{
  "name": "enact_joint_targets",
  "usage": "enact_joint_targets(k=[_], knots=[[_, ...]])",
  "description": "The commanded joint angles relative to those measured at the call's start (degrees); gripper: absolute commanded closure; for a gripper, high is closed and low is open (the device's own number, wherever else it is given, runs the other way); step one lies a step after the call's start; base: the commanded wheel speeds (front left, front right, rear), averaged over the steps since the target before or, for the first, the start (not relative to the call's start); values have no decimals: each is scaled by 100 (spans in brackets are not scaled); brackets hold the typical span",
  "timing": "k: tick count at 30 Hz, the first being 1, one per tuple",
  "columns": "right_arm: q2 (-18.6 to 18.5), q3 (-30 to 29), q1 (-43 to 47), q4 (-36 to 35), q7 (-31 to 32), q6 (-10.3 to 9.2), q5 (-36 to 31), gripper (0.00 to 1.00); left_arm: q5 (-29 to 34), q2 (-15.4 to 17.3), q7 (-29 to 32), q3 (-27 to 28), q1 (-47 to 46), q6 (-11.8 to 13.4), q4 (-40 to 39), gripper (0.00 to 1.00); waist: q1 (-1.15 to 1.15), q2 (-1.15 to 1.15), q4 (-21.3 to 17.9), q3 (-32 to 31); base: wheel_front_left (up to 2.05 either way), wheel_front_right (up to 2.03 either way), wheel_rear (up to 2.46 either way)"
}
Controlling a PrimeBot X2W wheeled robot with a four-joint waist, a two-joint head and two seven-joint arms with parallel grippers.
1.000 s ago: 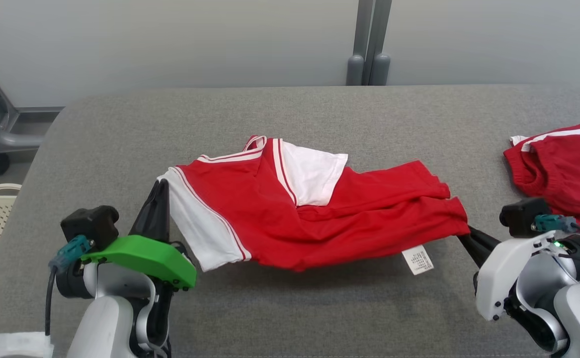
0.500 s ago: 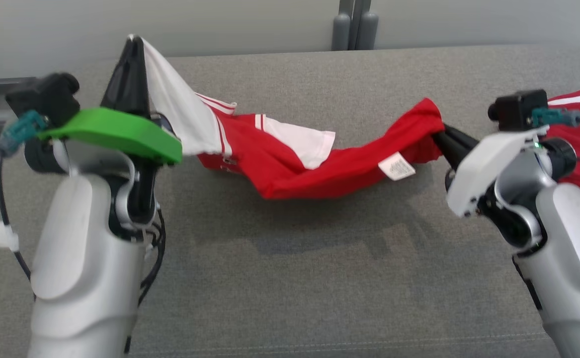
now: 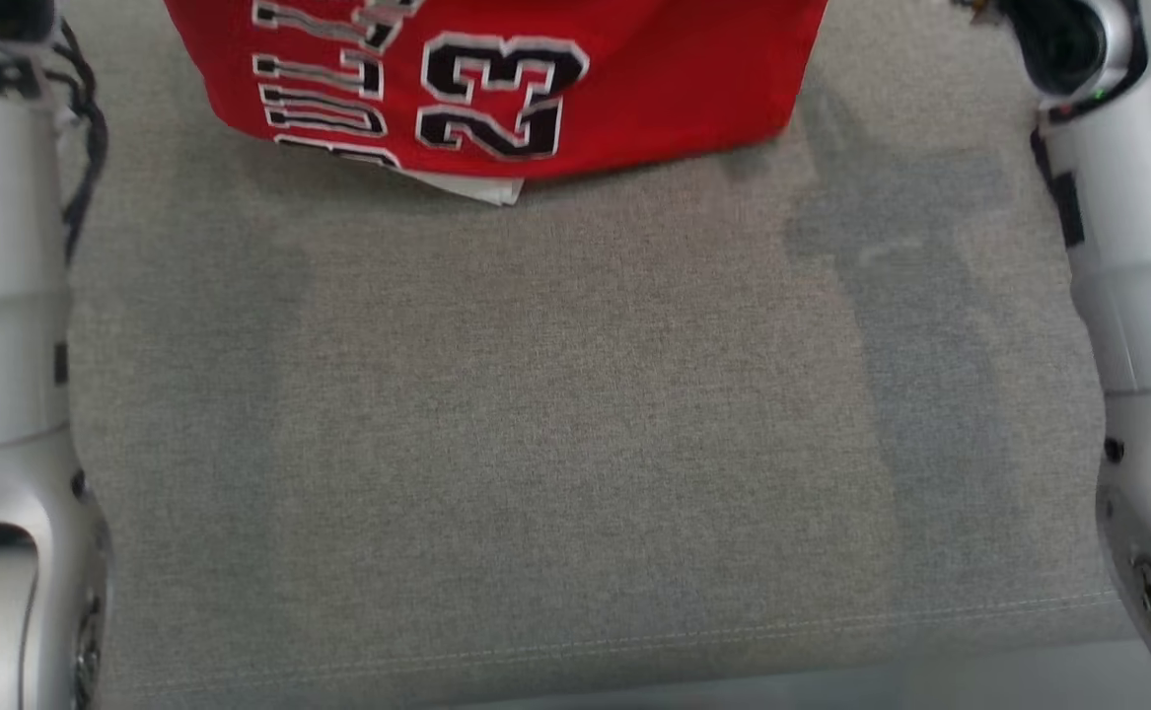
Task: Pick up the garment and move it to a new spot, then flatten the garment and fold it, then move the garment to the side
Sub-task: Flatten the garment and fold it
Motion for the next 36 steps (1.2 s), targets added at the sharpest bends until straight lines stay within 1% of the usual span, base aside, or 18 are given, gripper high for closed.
enact_joint_targets(k=[1, 3, 4, 5, 6, 7, 8, 9, 11, 12, 14, 18, 20, 24, 29, 33, 36], knots=[[115, -96, -397, 212, -162, 0, -206, 100, 168, 96, -99, -41, -352, 61, 135, 100, -1, 0, -162, 780, 0, 0, 0], [213, -320, -850, 549, -357, 0, -424, 100, 236, 123, -165, -49, -805, 60, 330, 100, -1, 0, -203, 981, 0, 0, 0], [268, -417, -1087, 702, -468, 0, -546, 100, 223, 126, -207, -53, -1035, -9, 418, 100, -1, 0, -230, 1081, 0, 0, 0], [335, -557, -1313, 839, -588, 0, -626, 100, 107, 60, -212, -17, -1231, -67, 490, 100, -1, 0, -259, 1177, 0, 0, 0], [382, -699, -1546, 988, -718, 0, -767, 100, 131, 107, -220, -39, -1450, -141, 568, 100, -1, 0, -282, 1268, 0, 0, 0], [382, -699, -1546, 988, -718, 0, -767, 100, 131, 107, -220, -39, -1450, -141, 568, 100, -1, 0, -282, 1268, 0, 0, 0], [481, -980, -1960, 1220, -1024, 0, -948, 100, 67, 193, -292, 10, -1888, -248, 690, 100, -1, 0, -331, 1427, 0, 0, 0], [481, -980, -1960, 1220, -1024, 0, -948, 100, 67, 193, -292, 10, -1888, -248, 690, 100, -1, 0, -331, 1427, 0, 0, 0], [544, -1216, -2311, 1404, -1343, 0, -1184, 100, 89, 277, -406, 34, -2291, -334, 784, 100, -1, 0, -363, 1555, 0, 0, 0], [560, -1363, -2472, 1488, -1522, 0, -1260, 100, 4, 265, -498, 97, -2475, -364, 818, 100, -1, 0, -374, 1600, 0, 0, 0], [572, -1556, -2745, 1624, -1841, 0, -1451, 100, 83, 315, -654, 62, -2738, -459, 845, 100, -1, 0, -392, 1670, 0, 0, 0], [592, -1863, -3163, 1812, -2457, 0, -1732, 100, -20, 278, -878, 136, -3159, -644, 760, 100, -1, 0, -414, 1759, 0, 0, 0], [602, -1929, -3338, 1955, -2736, 0, -1883, 100, -53, 238, -947, 140, -3205, -723, 695, 100, -1, 0, -394, 1852, 0, 0, 0], [598, -1798, -3386, 2127, -2913, 0, -1975, 100, -56, 282, -979, 105, -2934, -815, 518, 100, -1, 0, -347, 1993, 0, 0, 0], [533, -1205, -2960, 2360, -2712, 0, -2166, 100, -371, 324, -888, 0, -2326, -953, 188, 100, -1, 0, -255, 1950, 0, 0, 0], [328, -735, -2505, 2279, -2491, 0, -2001, 100, -806, 412, -508, 27, -1650, -1000, -271, 100, -1, 0, -194, 1724, 0, 0, 0], [165, -321, -2056, 2136, -2283, 0, -1890, 100, -968, 526, -138, 16, -1003, -971, -731, 100, -1, 0, -144, 1449, 0, 0, 0]])
